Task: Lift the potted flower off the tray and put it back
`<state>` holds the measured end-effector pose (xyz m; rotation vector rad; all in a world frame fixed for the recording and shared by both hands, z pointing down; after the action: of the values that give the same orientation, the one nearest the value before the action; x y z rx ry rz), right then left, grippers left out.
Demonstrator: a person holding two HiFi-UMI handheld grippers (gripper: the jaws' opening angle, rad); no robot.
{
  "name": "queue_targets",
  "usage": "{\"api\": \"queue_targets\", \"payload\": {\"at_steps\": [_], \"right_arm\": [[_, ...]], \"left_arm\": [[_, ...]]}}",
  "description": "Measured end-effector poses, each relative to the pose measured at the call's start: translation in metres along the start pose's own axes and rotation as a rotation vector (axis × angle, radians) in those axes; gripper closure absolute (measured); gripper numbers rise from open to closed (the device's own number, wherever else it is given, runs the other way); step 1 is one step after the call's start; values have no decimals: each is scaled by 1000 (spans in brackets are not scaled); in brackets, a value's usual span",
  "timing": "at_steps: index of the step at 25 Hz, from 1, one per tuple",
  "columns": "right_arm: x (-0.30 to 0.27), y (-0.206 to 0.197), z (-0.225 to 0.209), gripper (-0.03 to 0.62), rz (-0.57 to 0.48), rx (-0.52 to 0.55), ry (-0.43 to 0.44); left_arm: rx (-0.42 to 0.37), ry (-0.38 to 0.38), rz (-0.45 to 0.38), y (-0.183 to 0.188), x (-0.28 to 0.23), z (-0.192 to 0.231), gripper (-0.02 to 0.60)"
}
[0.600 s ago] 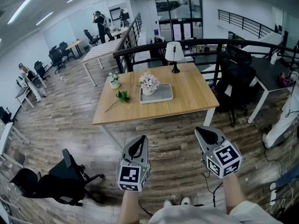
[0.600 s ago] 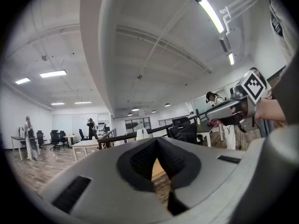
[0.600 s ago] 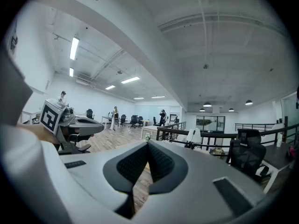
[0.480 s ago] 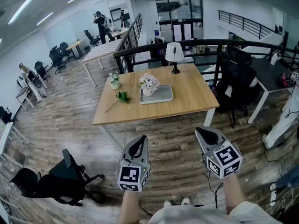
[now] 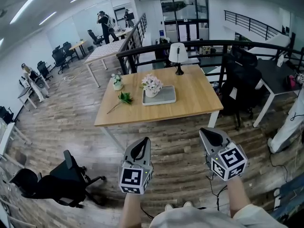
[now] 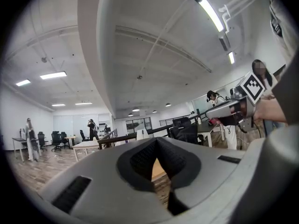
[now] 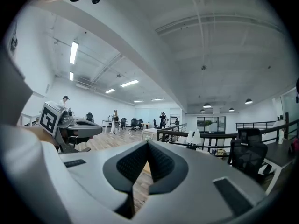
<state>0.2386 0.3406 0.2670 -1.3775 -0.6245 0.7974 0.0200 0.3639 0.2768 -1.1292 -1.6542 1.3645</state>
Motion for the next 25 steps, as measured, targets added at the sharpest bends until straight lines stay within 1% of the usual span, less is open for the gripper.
{"api": "queue_targets", "payload": {"at_steps": [8, 13, 20, 25], "right_arm": [[-5, -12, -19, 580, 16, 14, 27], [-18, -18, -28, 579, 26, 20, 35], [-58, -26, -51, 579, 38, 13, 34], [-106, -29, -69, 579, 34, 16, 27]], "left_arm": [[4, 33, 15, -7, -12, -11, 574], [9, 43, 20, -12, -26, -8, 574], [13, 49, 15, -22, -65, 13, 574], [14, 46, 8, -32, -109, 44, 574]]}}
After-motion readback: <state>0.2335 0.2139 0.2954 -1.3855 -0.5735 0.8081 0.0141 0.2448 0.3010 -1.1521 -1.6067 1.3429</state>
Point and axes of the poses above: the fingertips, and each gripper's own axes: x backward along the fingers, z to its left, y out of its top, the point moved 3 cm from there along x, backward along the fingers, and after that the axes turned 2 degrees about x, right-handed, at the moved point
